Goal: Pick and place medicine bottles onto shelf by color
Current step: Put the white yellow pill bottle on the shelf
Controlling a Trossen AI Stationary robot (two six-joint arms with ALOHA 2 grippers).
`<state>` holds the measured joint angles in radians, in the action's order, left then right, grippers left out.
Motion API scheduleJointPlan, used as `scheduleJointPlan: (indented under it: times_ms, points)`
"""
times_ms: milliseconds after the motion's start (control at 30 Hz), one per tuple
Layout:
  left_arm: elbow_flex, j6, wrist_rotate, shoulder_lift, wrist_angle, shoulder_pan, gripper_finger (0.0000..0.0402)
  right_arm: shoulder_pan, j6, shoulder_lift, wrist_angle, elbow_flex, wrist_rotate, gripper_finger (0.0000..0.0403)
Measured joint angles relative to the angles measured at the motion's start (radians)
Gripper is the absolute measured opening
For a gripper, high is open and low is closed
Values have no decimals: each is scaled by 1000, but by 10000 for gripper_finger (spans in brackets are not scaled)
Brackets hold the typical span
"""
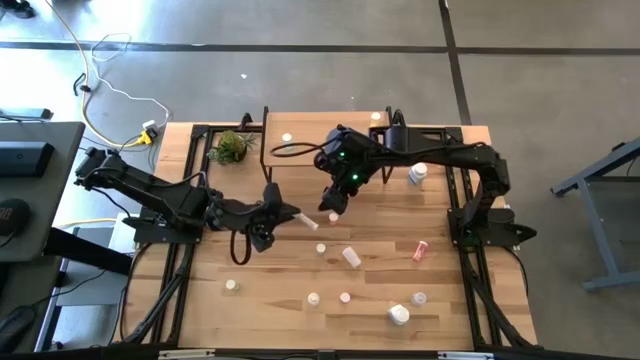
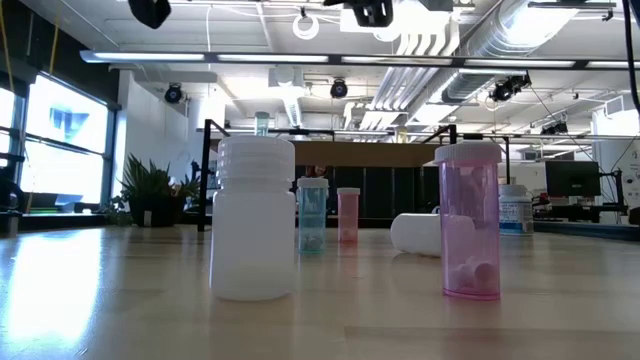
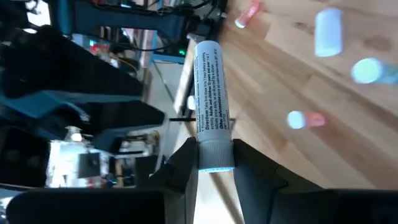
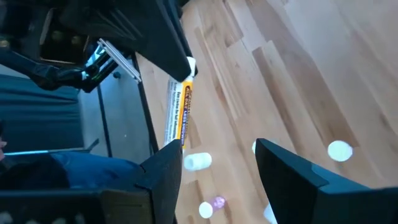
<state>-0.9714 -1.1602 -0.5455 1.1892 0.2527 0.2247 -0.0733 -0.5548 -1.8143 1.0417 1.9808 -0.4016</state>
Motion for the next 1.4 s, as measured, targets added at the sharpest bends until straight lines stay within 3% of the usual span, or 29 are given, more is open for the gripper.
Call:
scheduleJointPlan:
  times_ms: [233, 533, 833, 1133, 1400]
  points:
    - [0, -167, -9, 0, -97, -3, 74, 22, -28, -21, -40, 0, -22, 195]
    - [0, -306, -21, 0, -94, -2, 74, 23, -100, -26, -141, 0, -71, 195]
    - [0, -414, -79, 0, -159, -2, 74, 22, -163, -37, -154, 0, -71, 195]
    - [0, -475, -72, 0, -154, -2, 74, 9, -175, -46, -158, 0, -76, 195]
    - [0, -475, -72, 0, -148, -2, 74, 8, -197, -51, -151, 0, -84, 143]
